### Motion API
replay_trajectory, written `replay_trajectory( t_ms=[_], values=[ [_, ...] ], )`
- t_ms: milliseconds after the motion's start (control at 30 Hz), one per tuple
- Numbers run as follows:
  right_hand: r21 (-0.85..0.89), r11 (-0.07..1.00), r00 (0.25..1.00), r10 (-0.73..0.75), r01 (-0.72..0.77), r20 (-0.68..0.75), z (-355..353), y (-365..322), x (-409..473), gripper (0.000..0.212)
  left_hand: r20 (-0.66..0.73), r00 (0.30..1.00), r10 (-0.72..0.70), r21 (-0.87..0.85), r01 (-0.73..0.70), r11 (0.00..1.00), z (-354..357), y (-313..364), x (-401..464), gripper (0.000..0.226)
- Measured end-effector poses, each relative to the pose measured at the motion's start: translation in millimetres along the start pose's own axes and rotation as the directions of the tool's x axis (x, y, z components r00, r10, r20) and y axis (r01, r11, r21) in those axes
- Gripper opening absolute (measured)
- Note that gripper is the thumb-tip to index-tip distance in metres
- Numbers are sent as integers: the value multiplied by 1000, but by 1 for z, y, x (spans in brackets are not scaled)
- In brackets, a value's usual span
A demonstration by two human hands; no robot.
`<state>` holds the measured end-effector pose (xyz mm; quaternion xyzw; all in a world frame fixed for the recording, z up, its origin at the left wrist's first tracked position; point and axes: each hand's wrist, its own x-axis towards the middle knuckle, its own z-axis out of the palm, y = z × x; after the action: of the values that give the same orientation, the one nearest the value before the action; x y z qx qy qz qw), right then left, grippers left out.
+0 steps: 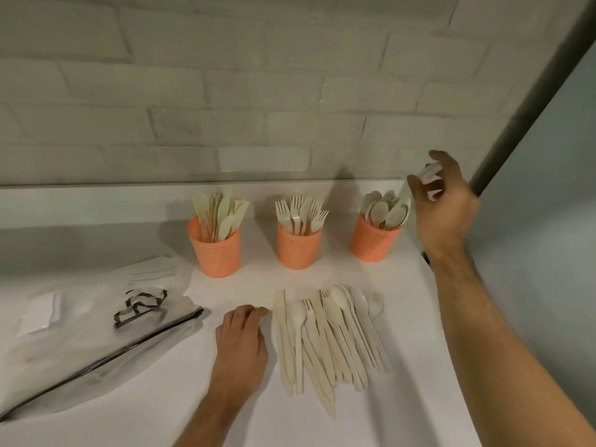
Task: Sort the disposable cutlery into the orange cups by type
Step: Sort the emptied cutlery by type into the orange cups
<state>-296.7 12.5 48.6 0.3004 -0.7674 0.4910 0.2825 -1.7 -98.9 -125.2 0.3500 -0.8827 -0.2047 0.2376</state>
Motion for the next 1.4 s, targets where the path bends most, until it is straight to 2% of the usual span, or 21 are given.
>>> replay_trajectory(
  t_ms=[67,167,233,300,367,433,467,500,533,567,600,633,700,767,867,1033,1100,1233,1400],
  values=[
    [-76,997,998,7,-3,61,12,17,-2,45,1,1000,-7,-6,7,1000,-1,0,0,38],
    [-308,947,985,-39,90,168,26,38,-18,44,15,1000,1,-15,-1,1000,0,-2,0,44],
    [-414,905,967,15,95,254,29,43,-30,47,25,1000,3,-22,-2,1000,-1,-1,0,44],
    [-447,893,971,52,60,235,22,36,-41,51,24,1000,-4,-24,5,1000,-4,2,1,45],
    [-416,908,982,36,46,187,8,22,-57,44,33,999,-40,-20,40,999,-7,6,2,47],
    [-339,941,947,127,-21,294,-10,15,-81,30,72,995,-76,39,73,997,-10,13,1,48],
    [-351,928,873,269,-122,407,-19,13,-93,28,124,989,-86,95,75,993,-12,20,1,50],
    [-440,871,730,446,-220,518,-26,11,-105,31,209,972,-111,151,80,985,-16,31,2,53],
    [-550,795,555,587,-257,590,-31,10,-116,35,289,944,-157,184,106,977,-17,42,3,55],
    [-624,739,403,667,-252,627,-35,9,-125,40,332,917,-220,197,161,967,-18,54,5,54],
    [-659,711,318,701,-244,639,-37,6,-133,43,361,889,-281,202,220,954,-19,64,7,56],
    [-670,702,290,711,-243,640,-37,3,-139,46,392,865,-314,221,242,945,-19,73,9,62],
    [-659,707,318,706,-257,633,-34,-6,-148,52,420,845,-330,258,237,936,-16,84,11,69],
    [-654,706,339,706,-272,621,-30,-14,-153,54,436,835,-334,257,240,936,-15,87,13,59],
    [-638,698,334,716,-324,614,-24,-19,-154,49,480,808,-342,209,273,939,-16,84,18,42],
    [-596,701,354,713,-392,606,-17,-16,-157,33,480,815,-325,226,244,943,-21,83,19,44],
    [-580,694,337,717,-427,610,-16,-15,-157,27,484,814,-321,232,234,944,-21,83,20,45],
    [-538,649,279,739,-538,613,-16,-12,-154,36,453,831,-323,270,217,938,-21,83,26,41],
    [-541,647,246,734,-537,633,-17,-10,-152,25,439,814,-381,274,283,919,-23,81,28,44]
  ],
)
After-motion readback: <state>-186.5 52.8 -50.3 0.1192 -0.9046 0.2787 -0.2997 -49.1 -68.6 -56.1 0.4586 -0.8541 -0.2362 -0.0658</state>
